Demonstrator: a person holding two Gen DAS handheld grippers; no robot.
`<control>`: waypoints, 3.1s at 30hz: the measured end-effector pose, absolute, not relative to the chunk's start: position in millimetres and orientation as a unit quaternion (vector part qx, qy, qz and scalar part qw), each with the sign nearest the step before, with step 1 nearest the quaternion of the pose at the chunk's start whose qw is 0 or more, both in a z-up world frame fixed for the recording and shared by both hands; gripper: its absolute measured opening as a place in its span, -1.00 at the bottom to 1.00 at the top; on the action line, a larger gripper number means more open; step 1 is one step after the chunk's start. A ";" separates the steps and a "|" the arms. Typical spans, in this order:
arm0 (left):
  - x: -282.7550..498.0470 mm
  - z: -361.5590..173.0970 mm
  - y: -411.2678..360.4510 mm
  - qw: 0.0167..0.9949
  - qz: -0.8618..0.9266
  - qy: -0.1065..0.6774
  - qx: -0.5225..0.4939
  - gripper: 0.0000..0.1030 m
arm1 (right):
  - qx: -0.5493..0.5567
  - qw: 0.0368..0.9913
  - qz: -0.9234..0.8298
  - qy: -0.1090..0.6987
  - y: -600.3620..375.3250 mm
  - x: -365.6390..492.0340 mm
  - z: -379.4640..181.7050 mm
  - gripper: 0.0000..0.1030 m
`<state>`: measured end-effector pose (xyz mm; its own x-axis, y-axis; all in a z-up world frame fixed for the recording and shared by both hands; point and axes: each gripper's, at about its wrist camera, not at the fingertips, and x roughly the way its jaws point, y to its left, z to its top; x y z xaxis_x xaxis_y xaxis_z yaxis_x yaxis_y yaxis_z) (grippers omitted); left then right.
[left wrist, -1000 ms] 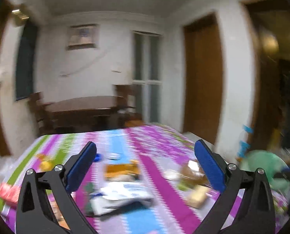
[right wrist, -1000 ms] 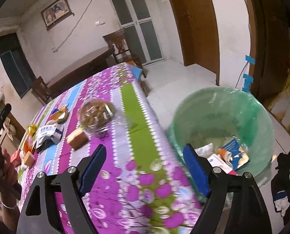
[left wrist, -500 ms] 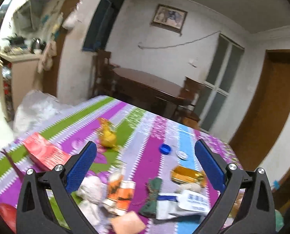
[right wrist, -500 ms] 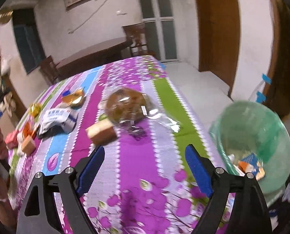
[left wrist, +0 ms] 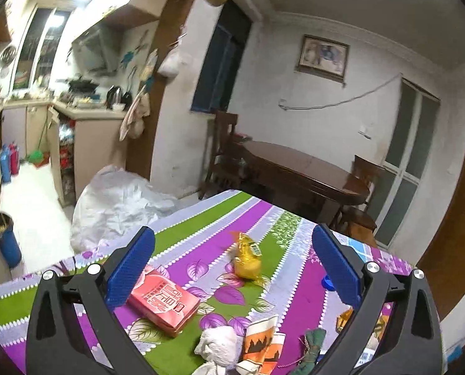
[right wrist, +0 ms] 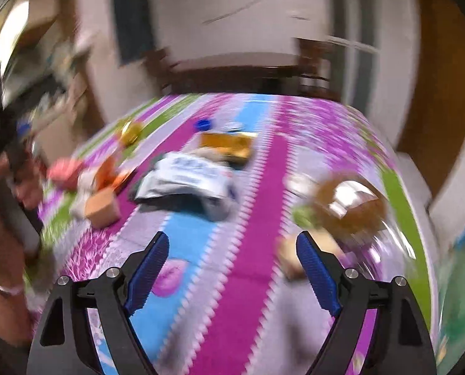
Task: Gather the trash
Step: 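Grasp the white alcohol wipes packet with the right gripper while the left grasps the orange stick and paper, then carry the wipes packet and orange items with both grippers over the green bin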
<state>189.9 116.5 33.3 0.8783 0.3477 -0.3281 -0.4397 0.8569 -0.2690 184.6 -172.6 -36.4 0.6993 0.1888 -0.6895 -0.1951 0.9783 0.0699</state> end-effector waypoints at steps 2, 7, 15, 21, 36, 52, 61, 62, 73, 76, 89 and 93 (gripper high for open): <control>192.7 30.9 125.5 0.950 0.202 0.142 -0.194 0.89 | -0.089 0.906 0.140 0.389 -140.5 211.7 -41.1 0.84; 195.9 22.9 147.0 0.936 0.209 0.156 -0.238 0.89 | -0.234 0.887 0.129 0.376 -98.0 261.2 -55.9 0.84; 191.1 22.1 158.8 0.929 0.217 0.150 -0.260 0.89 | -0.225 0.888 0.116 0.385 -100.9 247.4 -71.4 -0.21; 190.6 27.7 150.0 0.937 0.208 0.147 -0.238 0.88 | -0.107 0.921 0.101 0.361 -141.2 137.9 -50.3 -0.21; 244.4 -46.5 77.3 0.909 0.001 0.411 -0.063 -0.33 | 0.069 0.934 0.064 0.344 -213.7 26.3 -69.8 -0.18; 257.8 -47.8 99.3 0.907 -0.029 0.405 -0.112 -0.86 | 0.126 0.933 0.056 0.332 -231.2 28.6 -69.1 -0.18; 199.4 20.4 71.7 0.947 -0.055 0.296 -0.107 -0.86 | 0.150 0.939 0.028 0.309 -247.0 39.5 -47.0 -0.19; 192.9 25.4 63.9 0.950 -0.069 0.288 -0.102 -0.86 | 0.150 0.940 0.019 0.305 -249.4 38.3 -43.7 -0.19; 160.4 0.3 -14.6 0.932 -0.179 0.314 -0.034 -0.86 | 0.183 0.936 -0.033 0.299 -264.8 19.2 -47.3 -0.19; 155.8 -13.4 -23.5 0.924 -0.193 0.330 -0.027 -0.86 | 0.185 0.935 -0.039 0.299 -265.7 13.8 -49.5 -0.19; 144.9 -19.2 -45.1 0.918 -0.220 0.329 -0.002 -0.86 | 0.192 0.938 -0.063 0.281 -276.3 5.2 -48.9 -0.19; 142.2 -21.7 -50.0 0.915 -0.226 0.334 0.000 -0.86 | 0.193 0.940 -0.067 0.274 -278.3 1.0 -46.5 -0.19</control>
<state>142.2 -50.0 -21.7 0.6738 -0.4144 -0.6118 0.4137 0.8976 -0.1523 1.0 -278.3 -46.5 0.8406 -0.0198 -0.5413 0.2312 0.9169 0.3254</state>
